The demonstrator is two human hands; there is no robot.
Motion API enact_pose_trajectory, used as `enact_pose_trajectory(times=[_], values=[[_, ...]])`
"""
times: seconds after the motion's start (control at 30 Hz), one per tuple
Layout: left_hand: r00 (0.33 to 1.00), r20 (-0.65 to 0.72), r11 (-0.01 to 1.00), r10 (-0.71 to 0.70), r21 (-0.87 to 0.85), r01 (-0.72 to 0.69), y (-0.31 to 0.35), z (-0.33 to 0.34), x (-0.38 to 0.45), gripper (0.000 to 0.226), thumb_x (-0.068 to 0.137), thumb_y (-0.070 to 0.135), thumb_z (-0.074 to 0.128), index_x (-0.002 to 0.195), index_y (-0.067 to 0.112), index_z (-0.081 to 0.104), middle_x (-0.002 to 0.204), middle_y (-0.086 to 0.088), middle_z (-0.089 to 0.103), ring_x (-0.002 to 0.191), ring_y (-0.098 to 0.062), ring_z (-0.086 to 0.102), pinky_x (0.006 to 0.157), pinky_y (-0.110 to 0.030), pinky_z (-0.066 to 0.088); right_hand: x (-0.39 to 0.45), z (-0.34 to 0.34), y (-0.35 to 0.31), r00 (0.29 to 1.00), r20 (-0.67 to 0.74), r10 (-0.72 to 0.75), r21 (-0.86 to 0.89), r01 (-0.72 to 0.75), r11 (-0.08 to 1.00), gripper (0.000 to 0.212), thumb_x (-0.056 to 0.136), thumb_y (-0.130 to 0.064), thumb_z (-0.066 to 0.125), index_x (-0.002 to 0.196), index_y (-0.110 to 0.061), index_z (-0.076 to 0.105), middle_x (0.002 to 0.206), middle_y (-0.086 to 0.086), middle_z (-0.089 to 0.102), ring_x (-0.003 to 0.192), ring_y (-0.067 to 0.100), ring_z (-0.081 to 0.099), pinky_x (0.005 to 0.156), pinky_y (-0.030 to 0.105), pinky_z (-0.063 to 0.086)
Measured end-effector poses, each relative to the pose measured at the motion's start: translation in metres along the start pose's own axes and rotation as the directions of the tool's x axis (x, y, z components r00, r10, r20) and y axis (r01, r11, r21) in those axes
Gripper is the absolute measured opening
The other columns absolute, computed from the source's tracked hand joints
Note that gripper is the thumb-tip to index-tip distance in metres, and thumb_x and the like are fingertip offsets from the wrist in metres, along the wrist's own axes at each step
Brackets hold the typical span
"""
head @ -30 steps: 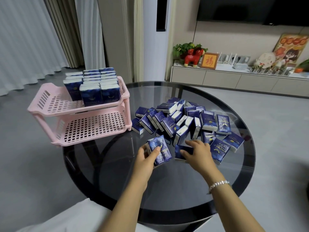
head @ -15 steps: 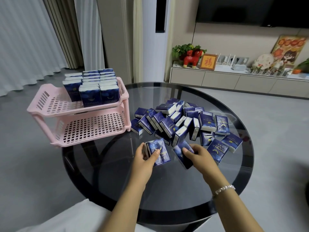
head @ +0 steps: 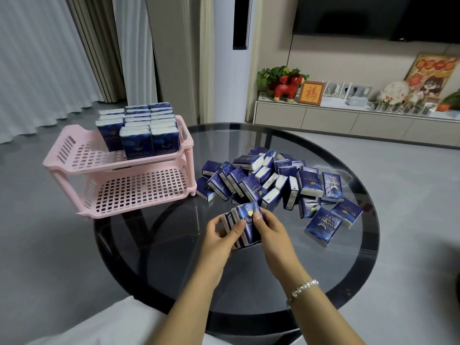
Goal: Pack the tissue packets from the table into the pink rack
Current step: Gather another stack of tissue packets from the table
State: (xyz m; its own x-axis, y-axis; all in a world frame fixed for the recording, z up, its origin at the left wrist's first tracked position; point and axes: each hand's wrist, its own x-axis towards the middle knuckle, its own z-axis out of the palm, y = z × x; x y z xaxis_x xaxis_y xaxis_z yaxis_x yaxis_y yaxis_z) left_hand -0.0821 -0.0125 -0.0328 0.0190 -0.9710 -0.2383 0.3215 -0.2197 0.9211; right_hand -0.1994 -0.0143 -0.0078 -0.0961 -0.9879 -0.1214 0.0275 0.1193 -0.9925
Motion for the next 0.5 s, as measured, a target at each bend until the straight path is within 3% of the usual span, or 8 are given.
enact_pose_trajectory(times=[0.07,0.13,0.2,0.27,0.37,0.43,0.5], values=[[1.000,-0.013,0.999,-0.024,0.022,0.024,-0.002,-0.001,0.003,0.087,0.046,0.052,0.089,0.119,0.025,0.051,0.110,-0.004,0.070,0.100,-0.021,0.068,0.089,-0.043,0.055,0.001,0.001,-0.001,0.999,0.037,0.010,-0.026,-0.009,1.000,0.021,0.096,-0.025,0.049,0.111,-0.020,0.063,0.106,0.002,0.070,0.098,0.017,0.067,0.092,0.040,0.051],[0.999,-0.029,0.999,-0.034,0.015,0.034,-0.005,-0.002,0.006,0.073,0.061,0.038,0.086,0.121,0.021,0.051,0.112,-0.004,0.069,0.101,-0.020,0.068,0.092,-0.044,0.053,0.004,-0.003,-0.008,1.000,0.026,-0.007,-0.032,0.008,0.999,0.021,0.096,-0.019,0.048,0.107,-0.021,0.065,0.108,0.003,0.069,0.100,0.015,0.065,0.093,0.035,0.050],[0.998,-0.056,1.000,-0.029,-0.009,0.029,-0.006,-0.003,0.008,0.057,0.074,0.026,0.080,0.122,0.017,0.051,0.113,-0.003,0.069,0.102,-0.019,0.067,0.095,-0.045,0.051,0.014,-0.015,-0.017,0.988,-0.062,-0.141,-0.195,0.127,0.973,0.025,0.095,-0.017,0.049,0.115,-0.021,0.063,0.113,-0.002,0.063,0.104,0.013,0.059,0.095,0.030,0.046],[0.997,-0.076,1.000,-0.024,-0.016,0.023,-0.005,-0.004,0.009,0.051,0.077,0.025,0.076,0.122,0.018,0.052,0.112,-0.001,0.069,0.101,-0.017,0.067,0.094,-0.044,0.052,0.028,-0.028,-0.024,0.947,-0.084,-0.309,-0.476,0.235,0.847,0.029,0.094,-0.017,0.051,0.119,-0.025,0.061,0.109,-0.002,0.055,0.105,0.017,0.051,0.095,0.032,0.042],[0.997,-0.078,0.998,-0.027,-0.050,0.023,-0.003,-0.006,0.010,0.044,0.079,0.024,0.074,0.118,0.019,0.053,0.111,-0.001,0.069,0.098,-0.017,0.068,0.086,-0.039,0.054,0.050,-0.045,-0.029,0.915,0.003,-0.404,-0.691,0.293,0.660,0.031,0.091,-0.013,0.056,0.119,-0.025,0.062,0.104,-0.001,0.043,0.102,0.023,0.045,0.096,0.035,0.040],[0.996,-0.081,0.998,-0.028,-0.056,0.024,-0.003,-0.006,0.010,0.045,0.080,0.022,0.073,0.119,0.018,0.053,0.111,-0.002,0.068,0.097,-0.017,0.067,0.083,-0.036,0.054,0.061,-0.053,-0.032,0.910,0.115,-0.398,-0.762,0.338,0.552,0.035,0.089,-0.010,0.060,0.121,-0.022,0.061,0.108,-0.002,0.040,0.098,0.022,0.046,0.097,0.032,0.039],[0.996,-0.083,0.998,-0.030,-0.050,0.026,-0.004,-0.006,0.011,0.049,0.079,0.023,0.074,0.122,0.018,0.052,0.113,-0.002,0.067,0.098,-0.018,0.067,0.081,-0.036,0.054,0.066,-0.058,-0.034,0.930,0.225,-0.291,-0.804,0.346,0.483,0.036,0.089,-0.012,0.060,0.123,-0.022,0.059,0.115,-0.001,0.040,0.093,0.016,0.046,0.091,0.025,0.038]])
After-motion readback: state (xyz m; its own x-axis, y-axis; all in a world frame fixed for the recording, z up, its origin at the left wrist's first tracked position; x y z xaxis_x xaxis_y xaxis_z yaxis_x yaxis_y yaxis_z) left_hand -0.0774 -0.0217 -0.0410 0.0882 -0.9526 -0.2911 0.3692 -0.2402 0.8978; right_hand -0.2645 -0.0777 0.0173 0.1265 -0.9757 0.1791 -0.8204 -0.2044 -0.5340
